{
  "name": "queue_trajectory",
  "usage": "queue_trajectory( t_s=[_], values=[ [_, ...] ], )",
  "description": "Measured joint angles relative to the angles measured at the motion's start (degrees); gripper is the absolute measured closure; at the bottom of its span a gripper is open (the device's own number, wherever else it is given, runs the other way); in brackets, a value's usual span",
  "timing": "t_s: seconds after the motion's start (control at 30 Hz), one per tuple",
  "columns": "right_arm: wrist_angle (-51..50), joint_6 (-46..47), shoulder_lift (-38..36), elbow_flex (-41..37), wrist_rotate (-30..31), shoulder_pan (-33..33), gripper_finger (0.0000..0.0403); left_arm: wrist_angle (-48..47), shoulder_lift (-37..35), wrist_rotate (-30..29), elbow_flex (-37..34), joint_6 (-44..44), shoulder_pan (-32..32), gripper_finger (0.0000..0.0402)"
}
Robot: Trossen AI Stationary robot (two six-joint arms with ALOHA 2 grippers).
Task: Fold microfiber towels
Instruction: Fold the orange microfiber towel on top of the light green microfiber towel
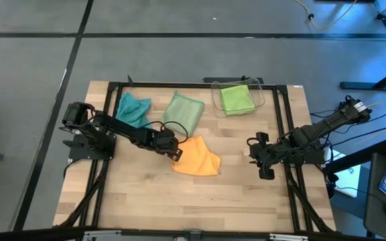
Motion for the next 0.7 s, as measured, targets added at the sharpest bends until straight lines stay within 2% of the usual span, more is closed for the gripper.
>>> queue_trajectory(
  t_s=[0.23, 0.53, 0.7],
  values=[
    [0.0, 0.13, 0.0, 0.0, -0.04, -0.01, 0.0265, 5.18, -0.31, 2.35, -2.23, 0.85, 1.77, 0.023],
    [0.02, 0.16, 0.0, 0.0, -0.09, 0.01, 0.0265, 6.52, -0.42, 2.8, -4.06, 0.16, 2.76, 0.0231],
    [0.02, 0.16, 0.0, 0.0, -0.07, 0.0, 0.0265, 6.29, -0.37, 1.65, -4.74, -0.51, 2.03, 0.026]
  ],
)
